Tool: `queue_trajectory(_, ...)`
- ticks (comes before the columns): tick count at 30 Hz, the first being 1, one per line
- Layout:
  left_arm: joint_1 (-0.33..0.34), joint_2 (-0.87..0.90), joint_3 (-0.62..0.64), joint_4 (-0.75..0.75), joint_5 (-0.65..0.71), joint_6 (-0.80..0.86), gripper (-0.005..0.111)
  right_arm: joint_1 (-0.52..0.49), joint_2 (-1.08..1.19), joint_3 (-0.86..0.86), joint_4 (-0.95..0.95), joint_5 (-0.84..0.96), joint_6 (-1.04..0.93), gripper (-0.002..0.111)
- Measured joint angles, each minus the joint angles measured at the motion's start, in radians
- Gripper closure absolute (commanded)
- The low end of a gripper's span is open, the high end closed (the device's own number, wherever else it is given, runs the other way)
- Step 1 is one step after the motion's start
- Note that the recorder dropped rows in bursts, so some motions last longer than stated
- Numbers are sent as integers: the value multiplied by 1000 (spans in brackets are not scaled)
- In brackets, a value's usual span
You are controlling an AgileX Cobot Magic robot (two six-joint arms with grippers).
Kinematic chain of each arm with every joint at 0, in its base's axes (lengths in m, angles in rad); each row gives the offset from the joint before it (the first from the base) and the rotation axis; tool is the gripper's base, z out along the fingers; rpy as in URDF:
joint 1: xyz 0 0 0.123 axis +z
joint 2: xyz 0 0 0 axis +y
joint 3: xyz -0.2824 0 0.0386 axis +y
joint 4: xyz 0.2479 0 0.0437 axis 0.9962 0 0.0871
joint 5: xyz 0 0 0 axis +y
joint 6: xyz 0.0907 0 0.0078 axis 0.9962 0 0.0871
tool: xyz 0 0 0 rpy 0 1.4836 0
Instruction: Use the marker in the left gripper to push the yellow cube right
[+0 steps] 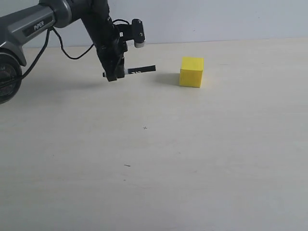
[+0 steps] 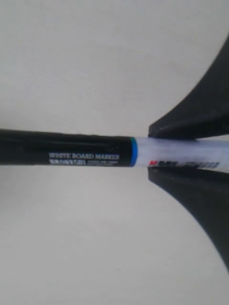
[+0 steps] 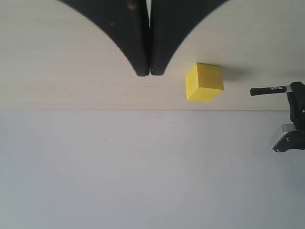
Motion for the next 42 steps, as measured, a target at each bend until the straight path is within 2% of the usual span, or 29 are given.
queue_trajectory(10,-46,19,-16,52,-57,-60,107,0,0,0,0,0,0,108)
queue_trajectory(16,-79,19,-16,191,-146,-146,107,0,0,0,0,0,0,108)
queue_trajectory(32,-108,61,-22,268,-187,-151,107,0,0,0,0,0,0,108)
queue_trajectory(35,-114,66,-22,268,-228,-151,107,0,0,0,0,0,0,108)
queue_trajectory(37,-134,68,-22,268,-282,-131,107,0,0,0,0,0,0,108)
queue_trajectory(42,-226,68,-22,252,-313,-71,107,0,0,0,0,0,0,108)
